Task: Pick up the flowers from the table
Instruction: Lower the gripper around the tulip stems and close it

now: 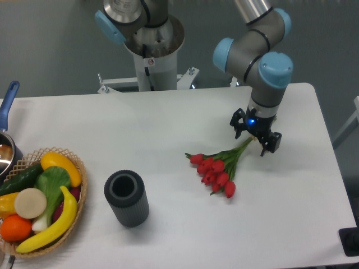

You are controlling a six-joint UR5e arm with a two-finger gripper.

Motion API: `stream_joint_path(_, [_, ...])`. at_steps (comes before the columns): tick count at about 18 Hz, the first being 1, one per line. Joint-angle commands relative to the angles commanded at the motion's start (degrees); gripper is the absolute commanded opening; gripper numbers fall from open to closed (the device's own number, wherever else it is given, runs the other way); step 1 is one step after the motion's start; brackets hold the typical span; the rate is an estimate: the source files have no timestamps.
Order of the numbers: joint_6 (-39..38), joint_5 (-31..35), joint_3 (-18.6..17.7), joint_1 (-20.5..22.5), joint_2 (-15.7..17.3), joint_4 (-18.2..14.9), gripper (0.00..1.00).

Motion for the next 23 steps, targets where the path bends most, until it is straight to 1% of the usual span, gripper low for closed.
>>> stream_joint_path(6, [2.0, 0.0, -1.1, 0.2, 0.4, 0.0, 1.00])
stream_joint_path(8, [3.2, 0.0, -2.5, 0.3, 0.5, 0.0, 1.00])
stream_joint_path(11, [3.4, 0.0, -2.8, 0.4, 0.6, 0.0, 1.00])
stream_joint_path(15, [3.4, 0.0, -3.3, 0.7, 0.7, 0.0, 0.82])
stream_joint_path(16, [3.4, 0.0, -3.1, 0.7, 0.8, 0.0, 0.79])
stream_joint_path(17, [3.3, 0.0, -2.9, 0.6, 0.8, 0.0, 0.69])
stream_joint_path(19, [2.9, -0.1, -2.6, 0.6, 0.9, -0.2, 0.61])
stream_joint_path(21, [2.8, -0.2, -2.5, 0.4, 0.9, -0.4, 0.56])
stream_joint_path(23, [2.7, -0.3, -2.5, 0.4, 0.9, -0.4, 0.47])
